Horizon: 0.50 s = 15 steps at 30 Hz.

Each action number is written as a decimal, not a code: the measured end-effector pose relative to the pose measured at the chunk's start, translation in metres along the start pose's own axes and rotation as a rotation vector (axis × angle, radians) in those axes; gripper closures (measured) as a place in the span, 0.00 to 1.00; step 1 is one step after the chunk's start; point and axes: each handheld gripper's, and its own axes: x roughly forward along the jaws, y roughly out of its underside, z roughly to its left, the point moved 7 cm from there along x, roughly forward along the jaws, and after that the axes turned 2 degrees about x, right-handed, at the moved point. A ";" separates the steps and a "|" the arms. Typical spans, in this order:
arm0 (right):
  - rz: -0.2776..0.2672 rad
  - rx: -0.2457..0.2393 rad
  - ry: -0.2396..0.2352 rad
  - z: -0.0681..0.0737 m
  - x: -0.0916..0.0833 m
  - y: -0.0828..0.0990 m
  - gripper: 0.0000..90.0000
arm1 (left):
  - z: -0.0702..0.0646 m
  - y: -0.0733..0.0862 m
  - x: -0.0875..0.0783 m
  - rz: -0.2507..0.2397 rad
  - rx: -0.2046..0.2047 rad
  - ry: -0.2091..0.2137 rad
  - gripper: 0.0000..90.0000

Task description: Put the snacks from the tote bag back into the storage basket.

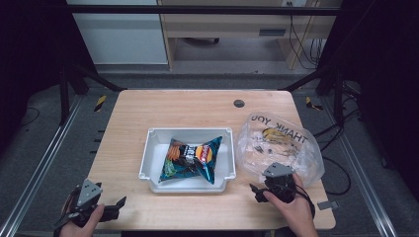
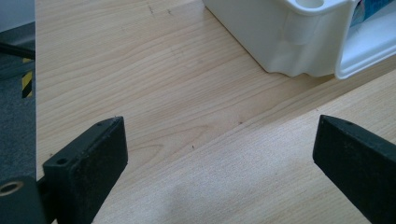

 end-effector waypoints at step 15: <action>0.034 -0.011 -0.047 0.008 0.007 0.007 0.09 | 0.000 0.001 0.001 0.007 0.001 0.003 0.03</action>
